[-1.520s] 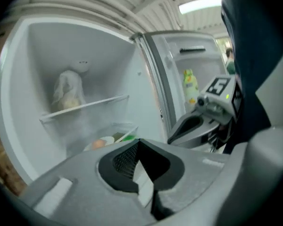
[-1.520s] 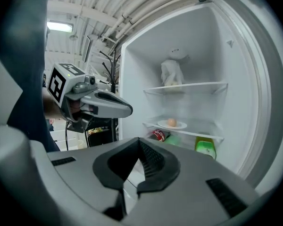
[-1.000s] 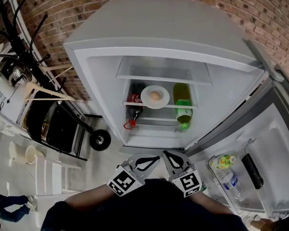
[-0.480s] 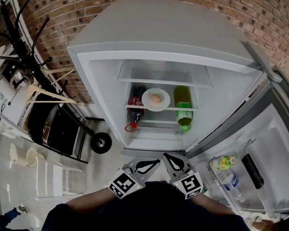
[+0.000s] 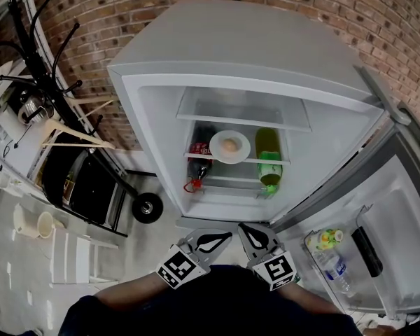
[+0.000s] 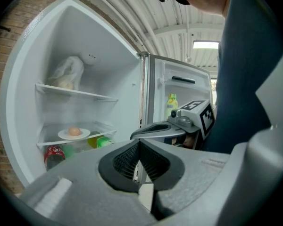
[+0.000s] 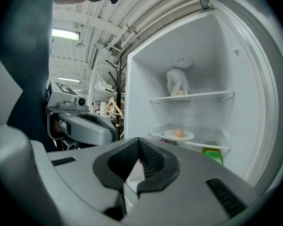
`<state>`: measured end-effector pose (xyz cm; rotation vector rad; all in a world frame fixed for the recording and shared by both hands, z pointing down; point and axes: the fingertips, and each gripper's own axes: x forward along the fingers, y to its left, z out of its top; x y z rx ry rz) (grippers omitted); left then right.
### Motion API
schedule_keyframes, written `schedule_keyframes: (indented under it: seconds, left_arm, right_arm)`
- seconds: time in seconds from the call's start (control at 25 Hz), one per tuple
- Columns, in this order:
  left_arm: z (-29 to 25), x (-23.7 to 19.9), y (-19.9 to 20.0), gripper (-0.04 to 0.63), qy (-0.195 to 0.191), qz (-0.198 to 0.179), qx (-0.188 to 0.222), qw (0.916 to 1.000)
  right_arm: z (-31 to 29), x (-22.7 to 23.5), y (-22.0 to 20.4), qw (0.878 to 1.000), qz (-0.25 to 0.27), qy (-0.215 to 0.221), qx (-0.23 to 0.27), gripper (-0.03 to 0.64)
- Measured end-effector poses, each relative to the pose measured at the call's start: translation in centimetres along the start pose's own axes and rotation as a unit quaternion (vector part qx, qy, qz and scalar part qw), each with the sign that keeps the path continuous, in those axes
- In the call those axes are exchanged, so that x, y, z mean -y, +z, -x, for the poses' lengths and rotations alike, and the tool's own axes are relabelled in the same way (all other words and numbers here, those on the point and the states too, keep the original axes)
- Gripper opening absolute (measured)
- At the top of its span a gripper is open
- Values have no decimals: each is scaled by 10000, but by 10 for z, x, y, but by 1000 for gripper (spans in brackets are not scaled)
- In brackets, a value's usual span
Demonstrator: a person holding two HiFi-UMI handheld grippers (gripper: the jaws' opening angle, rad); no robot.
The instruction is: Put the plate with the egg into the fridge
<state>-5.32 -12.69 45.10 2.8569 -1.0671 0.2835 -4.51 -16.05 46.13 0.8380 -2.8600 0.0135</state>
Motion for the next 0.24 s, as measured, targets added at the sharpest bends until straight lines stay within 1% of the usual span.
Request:
schedule_keyframes:
  seconds: [0.24]
  left_arm:
    - [3, -2, 1, 5, 50, 1, 13, 10000]
  right_arm:
    - [0, 0, 3, 10000, -11, 0, 10, 9]
